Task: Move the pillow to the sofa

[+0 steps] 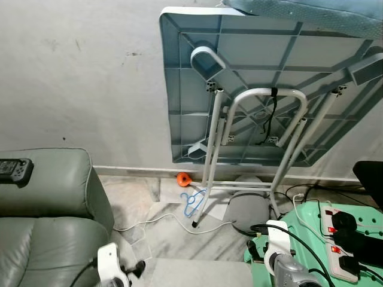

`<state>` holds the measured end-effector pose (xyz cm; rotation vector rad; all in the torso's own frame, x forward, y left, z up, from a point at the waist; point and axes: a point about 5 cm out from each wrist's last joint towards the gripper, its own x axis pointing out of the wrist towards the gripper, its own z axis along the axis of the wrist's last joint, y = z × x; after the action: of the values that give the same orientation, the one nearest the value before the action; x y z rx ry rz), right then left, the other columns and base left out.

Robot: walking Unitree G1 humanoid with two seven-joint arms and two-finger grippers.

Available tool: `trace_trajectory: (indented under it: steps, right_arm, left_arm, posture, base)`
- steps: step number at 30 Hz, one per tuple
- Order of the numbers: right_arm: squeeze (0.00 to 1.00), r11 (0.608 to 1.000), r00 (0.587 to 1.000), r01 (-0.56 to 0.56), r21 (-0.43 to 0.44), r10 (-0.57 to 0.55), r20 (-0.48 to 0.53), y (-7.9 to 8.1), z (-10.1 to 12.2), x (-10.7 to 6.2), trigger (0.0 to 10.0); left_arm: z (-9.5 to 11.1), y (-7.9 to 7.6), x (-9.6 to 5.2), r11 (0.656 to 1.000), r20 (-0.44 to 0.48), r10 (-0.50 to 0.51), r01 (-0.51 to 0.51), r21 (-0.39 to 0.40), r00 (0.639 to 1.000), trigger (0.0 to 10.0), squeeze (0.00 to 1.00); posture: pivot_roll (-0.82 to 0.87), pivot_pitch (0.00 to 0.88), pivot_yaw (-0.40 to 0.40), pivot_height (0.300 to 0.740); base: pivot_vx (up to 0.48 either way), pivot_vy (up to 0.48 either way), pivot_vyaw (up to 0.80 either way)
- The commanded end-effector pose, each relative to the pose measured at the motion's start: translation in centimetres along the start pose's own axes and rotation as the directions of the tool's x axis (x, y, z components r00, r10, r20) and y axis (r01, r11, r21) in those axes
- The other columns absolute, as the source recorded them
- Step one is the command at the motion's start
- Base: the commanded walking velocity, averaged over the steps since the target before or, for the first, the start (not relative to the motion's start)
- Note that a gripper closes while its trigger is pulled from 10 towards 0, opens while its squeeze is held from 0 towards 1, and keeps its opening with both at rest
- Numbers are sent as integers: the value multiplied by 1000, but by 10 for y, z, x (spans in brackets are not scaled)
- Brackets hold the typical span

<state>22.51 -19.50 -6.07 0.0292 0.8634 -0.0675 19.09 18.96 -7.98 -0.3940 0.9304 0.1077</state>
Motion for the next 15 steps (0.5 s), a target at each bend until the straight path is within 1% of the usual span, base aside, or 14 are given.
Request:
trace_trajectory:
  steps: [1,3,4,10,12,15]
  right_arm:
    - [0,1000,1000,-2,3,2,9,2,3,1,10000]
    - [0,1000,1000,-2,-4,2,4,3,2,1,10000]
    - [0,1000,1000,-3,-27,3,-4,4,0,0,10000]
    - [0,999,1000,-2,-34,1,-13,4,-3,0,10000]
    - [0,998,1000,0,-56,-1,-17,3,-4,0,10000]
    - [0,996,1000,13,-90,-15,-21,1,-6,-1,10000]
  left_arm:
    - [34,-3,2,999,80,-31,29,26,996,10000,0]
    - [38,-3,2,999,84,-31,27,39,996,10000,0]
    - [38,-1,2,999,83,-27,23,47,996,10000,0]
    - [26,10,-1,1000,52,2,-3,30,999,10000,0]
    - [20,15,-3,1000,41,12,-13,19,999,10000,0]
    - [20,16,-5,1000,81,-15,15,1,997,10000,0]
  posture:
    - [-96,0,1,720]
    - [-95,0,1,720]
    - [-92,0,0,720]
    - [-96,0,1,720]
    - [-96,0,1,720]
    - [-104,0,0,720]
  base:
    - [0,0,0]
    - [0,0,0]
    - [0,0,0]
    - [0,0,0]
    - [0,0,0]
    - [0,0,0]
